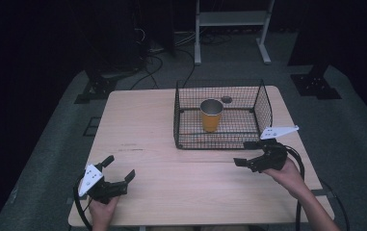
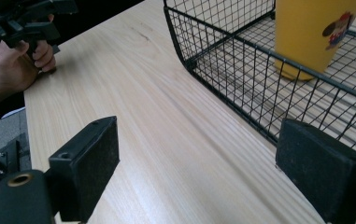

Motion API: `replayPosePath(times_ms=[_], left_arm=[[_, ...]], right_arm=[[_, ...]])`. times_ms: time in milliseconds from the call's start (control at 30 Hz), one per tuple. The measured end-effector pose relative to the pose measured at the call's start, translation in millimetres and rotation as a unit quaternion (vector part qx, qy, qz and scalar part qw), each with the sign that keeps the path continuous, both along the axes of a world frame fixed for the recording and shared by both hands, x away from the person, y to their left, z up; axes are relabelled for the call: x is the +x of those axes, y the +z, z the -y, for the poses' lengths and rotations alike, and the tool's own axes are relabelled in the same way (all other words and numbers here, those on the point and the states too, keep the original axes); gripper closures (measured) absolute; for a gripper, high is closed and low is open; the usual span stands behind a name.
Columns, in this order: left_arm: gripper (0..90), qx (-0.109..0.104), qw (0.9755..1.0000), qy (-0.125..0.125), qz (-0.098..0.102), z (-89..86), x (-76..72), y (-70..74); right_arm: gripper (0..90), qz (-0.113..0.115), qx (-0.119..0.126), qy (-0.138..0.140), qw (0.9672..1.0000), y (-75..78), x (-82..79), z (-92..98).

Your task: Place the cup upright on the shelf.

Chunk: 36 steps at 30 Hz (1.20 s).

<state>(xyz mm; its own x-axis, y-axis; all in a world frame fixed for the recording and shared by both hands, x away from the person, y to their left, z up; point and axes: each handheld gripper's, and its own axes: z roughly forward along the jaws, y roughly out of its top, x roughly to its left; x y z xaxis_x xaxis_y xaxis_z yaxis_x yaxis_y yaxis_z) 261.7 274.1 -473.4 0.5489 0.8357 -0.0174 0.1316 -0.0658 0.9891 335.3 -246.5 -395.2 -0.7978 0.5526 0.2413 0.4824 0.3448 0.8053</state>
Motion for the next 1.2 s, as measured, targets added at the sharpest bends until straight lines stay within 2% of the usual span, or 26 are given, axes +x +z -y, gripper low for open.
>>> replayPosePath(times_ms=[467,1200], left_arm=[[2.2,-0.002,1.0000,0.001,0.000,-0.1,-0.2,-0.1],[2.3,-0.001,1.0000,0.001,0.000,0.0,-0.1,-0.1]], right_arm=[[12.7,-0.011,-0.007,-0.012,0.9998,-19.0,-11.5,8.5],[12.7,-0.006,-0.005,-0.038,0.9992,-36.2,-29.9,26.6]])
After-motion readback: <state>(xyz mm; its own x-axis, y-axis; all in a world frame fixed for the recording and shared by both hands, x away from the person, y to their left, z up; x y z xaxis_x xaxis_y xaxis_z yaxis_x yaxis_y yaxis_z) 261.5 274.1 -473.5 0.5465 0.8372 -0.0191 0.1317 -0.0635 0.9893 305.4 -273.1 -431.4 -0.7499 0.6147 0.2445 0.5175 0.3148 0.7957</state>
